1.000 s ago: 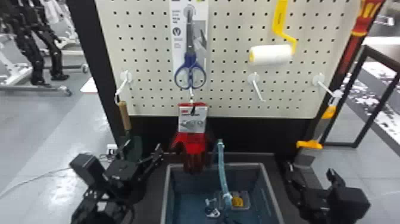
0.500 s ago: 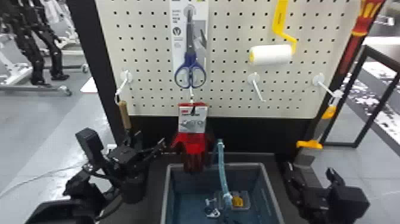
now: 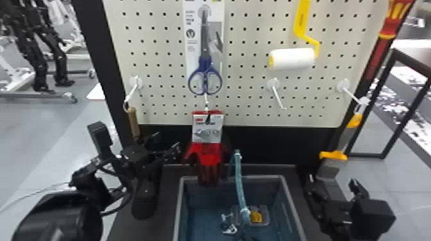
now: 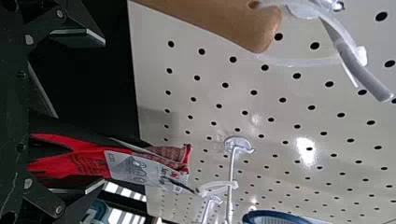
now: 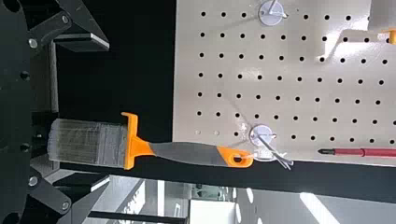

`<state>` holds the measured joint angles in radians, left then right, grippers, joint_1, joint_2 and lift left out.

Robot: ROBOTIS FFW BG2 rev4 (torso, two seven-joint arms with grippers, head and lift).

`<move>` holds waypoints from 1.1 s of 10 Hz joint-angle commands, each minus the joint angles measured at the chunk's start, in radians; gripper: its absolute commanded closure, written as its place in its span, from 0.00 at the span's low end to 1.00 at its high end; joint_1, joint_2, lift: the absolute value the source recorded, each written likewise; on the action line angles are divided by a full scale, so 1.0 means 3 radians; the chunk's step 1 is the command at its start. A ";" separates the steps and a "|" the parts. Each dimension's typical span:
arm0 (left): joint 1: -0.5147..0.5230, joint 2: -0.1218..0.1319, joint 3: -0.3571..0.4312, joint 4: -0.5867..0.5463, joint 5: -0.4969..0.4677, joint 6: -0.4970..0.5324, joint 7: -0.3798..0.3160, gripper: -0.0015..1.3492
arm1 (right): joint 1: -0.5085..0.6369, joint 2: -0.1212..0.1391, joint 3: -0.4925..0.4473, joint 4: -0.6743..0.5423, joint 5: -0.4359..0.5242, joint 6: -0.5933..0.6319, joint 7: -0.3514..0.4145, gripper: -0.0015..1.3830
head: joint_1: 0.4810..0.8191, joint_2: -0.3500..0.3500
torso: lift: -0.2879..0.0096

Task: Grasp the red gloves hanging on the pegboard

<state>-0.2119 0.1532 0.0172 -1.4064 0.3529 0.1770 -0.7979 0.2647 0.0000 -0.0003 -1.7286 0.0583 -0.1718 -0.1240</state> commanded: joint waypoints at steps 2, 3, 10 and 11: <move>-0.0229 0.0057 -0.0119 0.0209 0.0031 0.0064 -0.0127 0.19 | -0.0018 0.0003 0.0021 0.0015 0.0000 0.0000 0.0015 0.21 | 0.20 0.50 | 0.63; -0.0316 0.0067 -0.0170 0.0311 0.0056 0.0075 -0.0193 0.19 | -0.0029 0.0003 0.0027 0.0020 0.0000 0.0000 0.0015 0.21 | 0.20 0.50 | 0.63; -0.0684 0.0210 -0.0594 0.0669 0.0179 0.0248 -0.0393 0.30 | -0.0064 0.0003 0.0057 0.0051 0.0000 -0.0010 0.0025 0.21 | 0.20 0.50 | 0.63; -0.0736 0.0226 -0.0656 0.0710 0.0179 0.0259 -0.0424 0.29 | -0.0075 0.0003 0.0057 0.0056 -0.0005 -0.0010 0.0035 0.21 | 0.20 0.50 | 0.63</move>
<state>-0.4236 0.2178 -0.1671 -1.2010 0.4062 0.2528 -0.9230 0.2446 0.0000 0.0167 -1.7134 0.0578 -0.1749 -0.1133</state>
